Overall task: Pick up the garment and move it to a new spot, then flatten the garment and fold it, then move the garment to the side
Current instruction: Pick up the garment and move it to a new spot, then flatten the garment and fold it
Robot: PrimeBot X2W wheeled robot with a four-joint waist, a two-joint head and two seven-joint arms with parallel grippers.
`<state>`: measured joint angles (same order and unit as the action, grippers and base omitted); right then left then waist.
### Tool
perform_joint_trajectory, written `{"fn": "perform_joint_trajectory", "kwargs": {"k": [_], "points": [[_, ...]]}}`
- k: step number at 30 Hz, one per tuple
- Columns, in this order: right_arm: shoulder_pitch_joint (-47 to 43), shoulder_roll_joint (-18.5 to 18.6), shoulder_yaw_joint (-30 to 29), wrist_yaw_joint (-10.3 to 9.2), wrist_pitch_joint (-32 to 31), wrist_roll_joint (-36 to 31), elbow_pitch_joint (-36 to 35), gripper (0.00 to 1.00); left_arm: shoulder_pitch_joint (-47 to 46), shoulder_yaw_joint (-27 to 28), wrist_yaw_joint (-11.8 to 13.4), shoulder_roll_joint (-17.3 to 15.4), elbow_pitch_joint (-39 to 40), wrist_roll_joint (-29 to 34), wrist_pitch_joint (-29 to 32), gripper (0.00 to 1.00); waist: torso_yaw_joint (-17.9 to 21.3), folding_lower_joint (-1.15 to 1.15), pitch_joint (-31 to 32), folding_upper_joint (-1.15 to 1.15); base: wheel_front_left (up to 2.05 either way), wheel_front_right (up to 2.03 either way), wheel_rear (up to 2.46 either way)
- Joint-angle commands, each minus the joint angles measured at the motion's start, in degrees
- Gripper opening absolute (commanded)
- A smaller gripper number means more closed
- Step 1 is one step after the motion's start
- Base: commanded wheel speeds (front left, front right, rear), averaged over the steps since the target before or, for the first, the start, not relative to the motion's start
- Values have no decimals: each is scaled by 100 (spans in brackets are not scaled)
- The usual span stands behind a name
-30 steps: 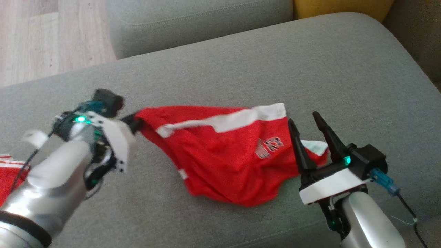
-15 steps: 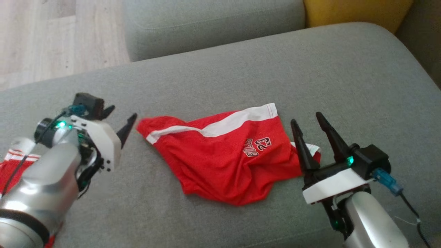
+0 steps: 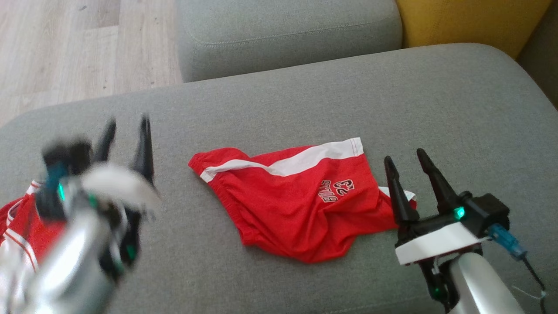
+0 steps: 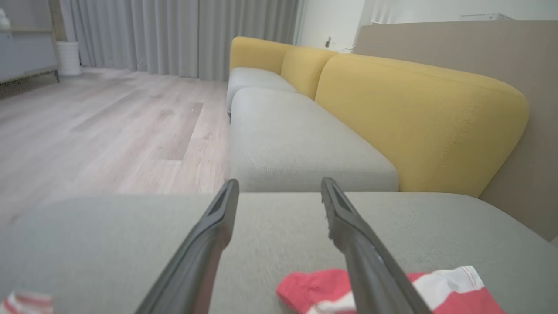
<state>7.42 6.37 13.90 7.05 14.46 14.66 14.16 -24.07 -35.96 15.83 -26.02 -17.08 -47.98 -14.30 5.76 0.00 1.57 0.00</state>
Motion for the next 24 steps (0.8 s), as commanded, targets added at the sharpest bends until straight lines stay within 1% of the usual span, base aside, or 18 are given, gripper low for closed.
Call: {"fn": "perform_joint_trajectory", "kwargs": {"k": [1, 3, 4, 5, 6, 7, 9, 12, 16, 24], "points": [[115, 18, 27, 44, 54, 63, -240, 100, 218, 577, 207, -6, 509, 201, -68, 100, 14, 0, -6, 0, 0, 0, 0], [56, 6, -89, 44, 54, 88, -292, 100, 893, 996, 446, 272, 1109, 643, -68, 100, 19, 0, -13, 0, 0, 0, 0], [26, -3, -153, 44, 54, 101, -335, 100, 1173, 1176, 520, 428, 1367, 896, -69, 100, 10, 0, -17, 0, 0, 0, 0], [1, -14, -209, 44, 54, 109, -401, 100, 1423, 1300, 529, 553, 1553, 1156, -69, 100, 4, 0, -21, 0, 0, 0, 0], [1, -14, -209, 44, 54, 109, -401, 100, 1423, 1300, 529, 553, 1553, 1156, -69, 100, 4, 0, -21, 0, 0, 0, 0], [-20, -19, -254, 44, 54, 101, -480, 100, 1634, 1388, 529, 644, 1669, 1433, -69, 100, -2, 0, -22, 0, 0, 0, 0], [-77, -8, -313, 44, 54, 42, -595, 100, 1935, 1514, 429, 794, 1786, 1900, -69, 100, -20, 0, -22, 0, 0, 0, 0], [-157, 24, -451, 44, 54, -161, -652, 100, 2240, 1762, 309, 973, 1671, 2303, -69, 100, -42, 0, -8, 0, 0, 0, 0], [-217, -19, -632, 44, 54, -413, -638, 100, 2442, 2040, 84, 1234, 1470, 2571, -69, 100, -56, 0, -5, 0, 0, 0, 0], [-241, -93, -691, 44, 54, -469, -535, 100, 2486, 2412, -340, 1640, 1286, 2957, -70, 100, -74, 0, -14, 0, 0, 0, 0]]}}
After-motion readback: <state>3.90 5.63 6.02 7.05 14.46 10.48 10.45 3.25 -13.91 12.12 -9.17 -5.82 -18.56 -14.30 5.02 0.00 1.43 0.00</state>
